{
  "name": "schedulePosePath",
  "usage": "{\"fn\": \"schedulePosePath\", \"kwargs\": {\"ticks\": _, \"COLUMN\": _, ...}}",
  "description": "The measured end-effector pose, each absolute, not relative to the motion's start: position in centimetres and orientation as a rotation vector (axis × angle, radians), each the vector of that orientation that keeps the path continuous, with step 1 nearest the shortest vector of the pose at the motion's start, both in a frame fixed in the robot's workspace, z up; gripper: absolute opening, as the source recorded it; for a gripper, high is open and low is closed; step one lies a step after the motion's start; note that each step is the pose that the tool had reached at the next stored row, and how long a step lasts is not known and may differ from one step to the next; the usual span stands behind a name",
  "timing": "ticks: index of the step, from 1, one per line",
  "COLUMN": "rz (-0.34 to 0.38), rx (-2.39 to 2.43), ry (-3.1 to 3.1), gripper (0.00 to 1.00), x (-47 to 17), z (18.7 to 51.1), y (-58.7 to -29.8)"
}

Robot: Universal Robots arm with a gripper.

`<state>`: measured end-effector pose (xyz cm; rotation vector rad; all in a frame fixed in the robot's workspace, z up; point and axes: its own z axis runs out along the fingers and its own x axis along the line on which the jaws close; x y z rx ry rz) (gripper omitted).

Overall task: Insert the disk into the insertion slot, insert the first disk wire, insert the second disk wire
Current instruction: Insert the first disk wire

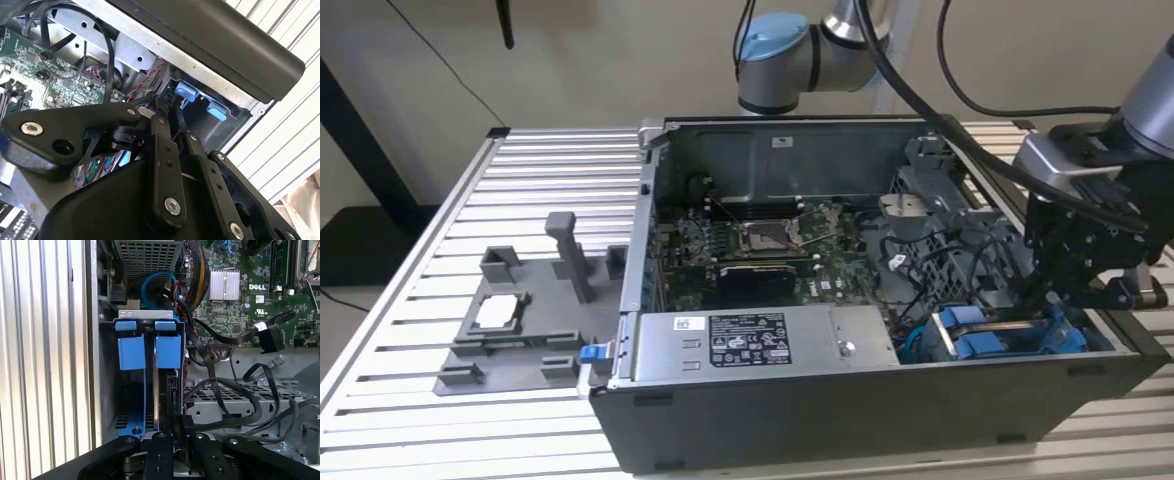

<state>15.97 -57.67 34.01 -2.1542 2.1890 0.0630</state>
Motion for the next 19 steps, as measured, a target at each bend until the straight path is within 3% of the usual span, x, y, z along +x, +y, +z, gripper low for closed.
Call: {"fn": "schedulePosePath", "kwargs": {"ticks": 19, "rz": 0.059, "rx": -2.154, "ry": 2.193, "gripper": 0.19, "x": 15.8, "z": 33.24, "y": -57.68}}
